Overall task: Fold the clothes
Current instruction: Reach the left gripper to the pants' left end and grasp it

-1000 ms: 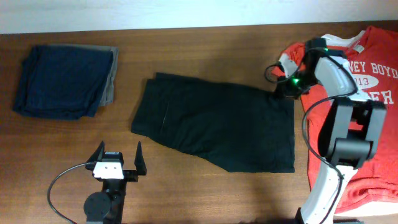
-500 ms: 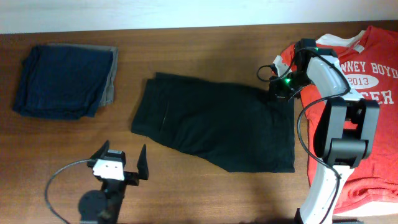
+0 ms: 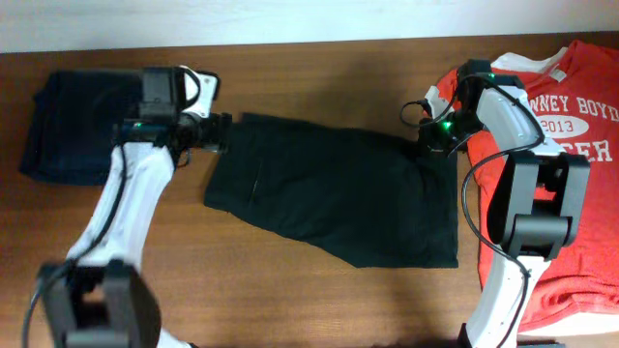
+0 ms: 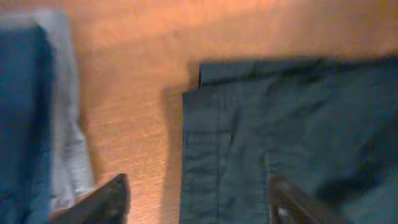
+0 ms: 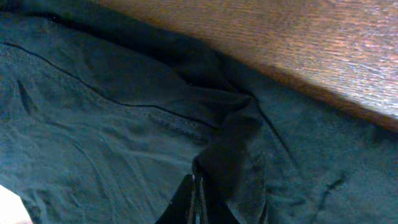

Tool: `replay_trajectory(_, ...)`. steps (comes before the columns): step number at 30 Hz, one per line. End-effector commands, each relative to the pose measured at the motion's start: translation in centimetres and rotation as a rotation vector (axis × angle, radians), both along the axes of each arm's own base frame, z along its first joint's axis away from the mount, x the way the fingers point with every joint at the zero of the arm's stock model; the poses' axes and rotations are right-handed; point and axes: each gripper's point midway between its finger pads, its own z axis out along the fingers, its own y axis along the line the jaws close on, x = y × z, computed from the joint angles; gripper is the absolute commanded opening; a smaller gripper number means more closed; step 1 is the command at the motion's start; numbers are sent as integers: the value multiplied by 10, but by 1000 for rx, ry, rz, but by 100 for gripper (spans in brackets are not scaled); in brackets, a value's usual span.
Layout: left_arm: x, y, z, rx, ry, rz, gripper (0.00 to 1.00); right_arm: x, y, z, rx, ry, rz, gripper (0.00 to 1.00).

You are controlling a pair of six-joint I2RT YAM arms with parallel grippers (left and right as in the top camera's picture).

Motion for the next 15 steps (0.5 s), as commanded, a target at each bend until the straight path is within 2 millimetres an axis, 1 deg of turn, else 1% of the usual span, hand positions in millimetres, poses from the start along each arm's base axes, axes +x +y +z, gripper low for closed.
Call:
replay_trajectory(1, 18, -1, -55, 69, 53, -123, 64, 3, -4, -2, -20, -5, 7, 4)
replay_trajectory(3, 32, -2, -74, 89, 33, -154, 70, 2, -4, -2, -20, -1, 7, 4)
replay_trajectory(4, 40, -2, -81, 97, 15, -164, 71, 2, -4, -2, -20, -1, 7, 4)
replay_trajectory(6, 49, -3, -89, 95, -9, -166, 73, 2, -4, -2, -20, 0, 8, 4)
replay_trajectory(7, 53, -5, -98, 98, -16, -195, 73, 2, -4, -2, -20, 0, 8, 4)
replay_trajectory(9, 55, -7, -120, 95, 6, -207, 74, 2, -4, -2, -20, 1, 8, 4)
replay_trajectory(10, 54, -10, -132, 76, 23, -222, 74, 1, -4, -2, -20, 2, 8, 4)
replay_trajectory(11, 53, -14, -140, 55, 33, -234, 74, 1, -4, -2, -20, 2, 8, 4)
replay_trajectory(12, 54, -18, -141, 24, 25, -250, 74, 2, -4, -2, -20, 1, 8, 4)
replay_trajectory(13, 57, -22, -138, -10, 5, -265, 72, 2, -4, -2, -20, 1, 8, 4)
replay_trajectory(15, 59, -22, -134, -45, -8, -269, 65, 2, -4, -2, -21, 1, 8, 4)
